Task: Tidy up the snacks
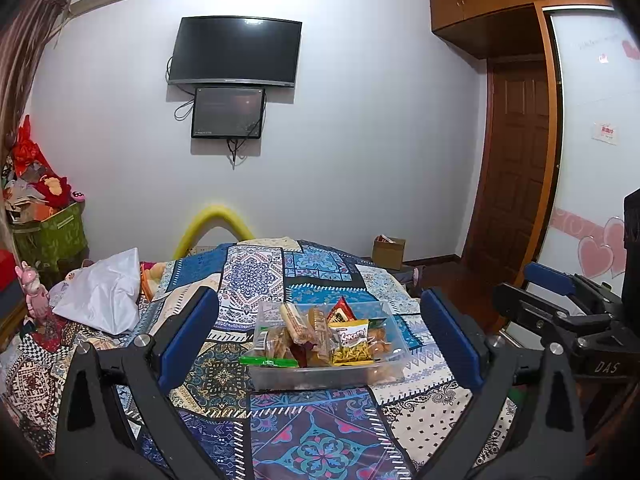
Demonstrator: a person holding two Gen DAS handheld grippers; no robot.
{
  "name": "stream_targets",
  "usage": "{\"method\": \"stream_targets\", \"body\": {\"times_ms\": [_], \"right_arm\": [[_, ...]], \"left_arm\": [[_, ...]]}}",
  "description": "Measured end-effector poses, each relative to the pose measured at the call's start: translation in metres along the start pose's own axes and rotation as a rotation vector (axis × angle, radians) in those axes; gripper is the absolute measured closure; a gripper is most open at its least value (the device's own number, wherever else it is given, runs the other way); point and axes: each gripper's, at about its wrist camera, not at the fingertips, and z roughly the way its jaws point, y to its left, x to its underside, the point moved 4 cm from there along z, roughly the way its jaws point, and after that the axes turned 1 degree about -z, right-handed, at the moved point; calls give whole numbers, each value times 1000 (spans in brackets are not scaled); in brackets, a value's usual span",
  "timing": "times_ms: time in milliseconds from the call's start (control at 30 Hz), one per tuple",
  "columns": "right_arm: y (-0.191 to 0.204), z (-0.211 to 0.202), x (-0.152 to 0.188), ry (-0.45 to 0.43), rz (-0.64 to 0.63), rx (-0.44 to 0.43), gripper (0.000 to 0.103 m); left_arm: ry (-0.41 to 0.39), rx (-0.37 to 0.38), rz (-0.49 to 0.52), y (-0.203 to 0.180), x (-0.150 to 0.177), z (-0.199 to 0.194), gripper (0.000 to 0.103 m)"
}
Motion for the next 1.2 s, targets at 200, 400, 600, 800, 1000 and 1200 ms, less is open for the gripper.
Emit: {"method": "stream_targets", "body": {"times_ms": [200,400,600,800,1000,1200], "right_arm": [[1,-1,0,0,0,0,1],[0,-3,-1,2,2,1,1],[0,-3,0,3,2,4,1],[0,-4,-2,4,1,3,1],[0,-4,-2,6,0,5,1],[0,-4,-1,10,-1,5,1]], "left_arm": [[3,7,0,-1,0,0,1],[2,20,-3,-2,0,-1,1],[1,29,3,-5,1,-3,1],[9,37,-7,-4,2,-3,1],[3,36,-13,-3,2,-4,1],[11,54,1,-6,3,-4,1]]}}
